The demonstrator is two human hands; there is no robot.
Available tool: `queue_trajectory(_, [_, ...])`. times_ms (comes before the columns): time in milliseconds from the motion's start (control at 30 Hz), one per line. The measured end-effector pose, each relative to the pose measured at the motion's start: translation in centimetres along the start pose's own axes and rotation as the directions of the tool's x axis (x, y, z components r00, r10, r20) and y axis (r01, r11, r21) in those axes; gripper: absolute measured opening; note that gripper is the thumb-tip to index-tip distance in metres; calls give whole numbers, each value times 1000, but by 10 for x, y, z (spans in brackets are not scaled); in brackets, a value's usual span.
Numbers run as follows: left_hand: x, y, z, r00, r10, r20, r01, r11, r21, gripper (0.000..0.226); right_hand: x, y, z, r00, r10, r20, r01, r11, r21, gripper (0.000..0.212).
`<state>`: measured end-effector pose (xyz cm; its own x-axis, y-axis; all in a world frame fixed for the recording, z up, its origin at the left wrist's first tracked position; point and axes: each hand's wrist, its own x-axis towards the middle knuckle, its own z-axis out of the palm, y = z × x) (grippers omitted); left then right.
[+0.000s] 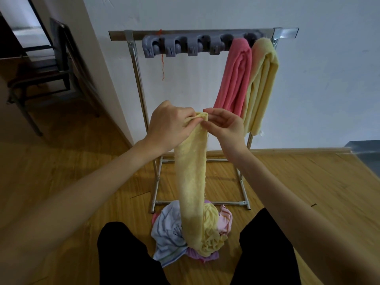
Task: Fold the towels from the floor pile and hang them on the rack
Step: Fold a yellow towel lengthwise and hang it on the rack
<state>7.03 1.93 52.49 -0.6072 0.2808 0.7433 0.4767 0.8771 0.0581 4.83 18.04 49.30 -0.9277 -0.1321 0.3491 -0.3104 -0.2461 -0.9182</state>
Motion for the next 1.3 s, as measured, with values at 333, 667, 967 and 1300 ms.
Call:
queue_trajectory(333, [-108, -22, 43, 683, -416, 600, 719, 527, -453, 58, -9, 15, 1, 992, 116, -46, -118, 992, -46, 29])
queue_trajectory(667, [-162, -17, 121, 387, -421, 820, 920, 241, -310, 54, -18, -5, 6, 953, 301, -46, -278, 921, 274, 28])
queue_trajectory(967, [-168, -30, 131, 290, -439, 850, 953, 216, -213, 34, -13, 25, -44, 712, 236, -661, -238, 967, 89, 21])
queue_trajectory(1300, [-77, -29, 67, 516, -227, 826, 801, 469, -372, 16, -68, 142, -88, 746, 488, -452, -662, 616, -427, 24])
